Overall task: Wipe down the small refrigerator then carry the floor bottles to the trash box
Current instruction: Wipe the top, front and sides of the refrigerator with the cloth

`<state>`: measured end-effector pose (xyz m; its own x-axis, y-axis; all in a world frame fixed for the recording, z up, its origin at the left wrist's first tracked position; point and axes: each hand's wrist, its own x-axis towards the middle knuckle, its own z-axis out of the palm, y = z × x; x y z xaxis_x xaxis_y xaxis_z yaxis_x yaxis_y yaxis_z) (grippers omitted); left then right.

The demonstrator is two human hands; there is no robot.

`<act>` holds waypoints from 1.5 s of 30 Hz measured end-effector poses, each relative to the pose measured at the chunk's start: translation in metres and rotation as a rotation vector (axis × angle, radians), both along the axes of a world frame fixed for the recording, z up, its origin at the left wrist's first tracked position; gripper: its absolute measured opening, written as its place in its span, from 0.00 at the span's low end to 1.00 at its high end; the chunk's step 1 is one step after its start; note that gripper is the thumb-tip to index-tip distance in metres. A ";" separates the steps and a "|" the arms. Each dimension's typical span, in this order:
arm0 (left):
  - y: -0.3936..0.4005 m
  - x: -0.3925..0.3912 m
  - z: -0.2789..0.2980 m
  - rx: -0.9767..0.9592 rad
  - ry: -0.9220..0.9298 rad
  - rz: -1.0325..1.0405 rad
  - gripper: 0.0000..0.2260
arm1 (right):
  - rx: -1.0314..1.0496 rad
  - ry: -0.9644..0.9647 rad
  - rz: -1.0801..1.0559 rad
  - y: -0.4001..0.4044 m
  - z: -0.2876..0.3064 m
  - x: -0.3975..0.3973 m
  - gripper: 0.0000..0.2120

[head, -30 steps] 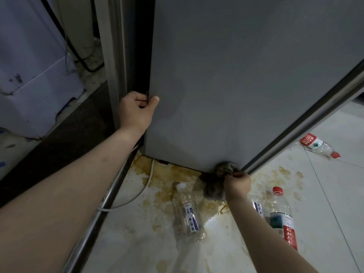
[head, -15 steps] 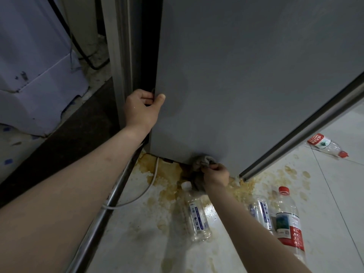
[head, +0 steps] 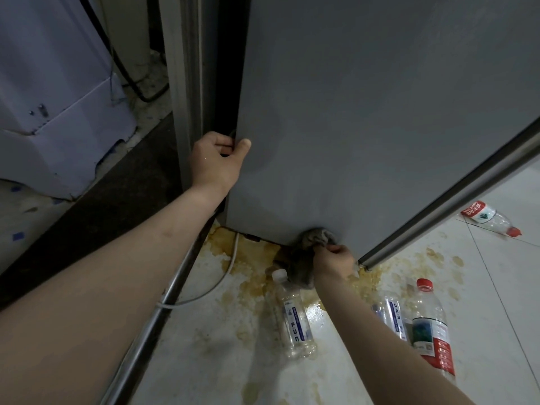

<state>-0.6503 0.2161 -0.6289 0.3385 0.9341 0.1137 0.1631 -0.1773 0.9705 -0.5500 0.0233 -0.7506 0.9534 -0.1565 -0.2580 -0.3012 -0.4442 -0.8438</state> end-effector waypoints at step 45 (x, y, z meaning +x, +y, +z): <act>-0.096 -0.008 -0.051 -0.878 0.049 -0.474 0.10 | 0.774 0.555 0.309 -0.022 0.088 -0.002 0.05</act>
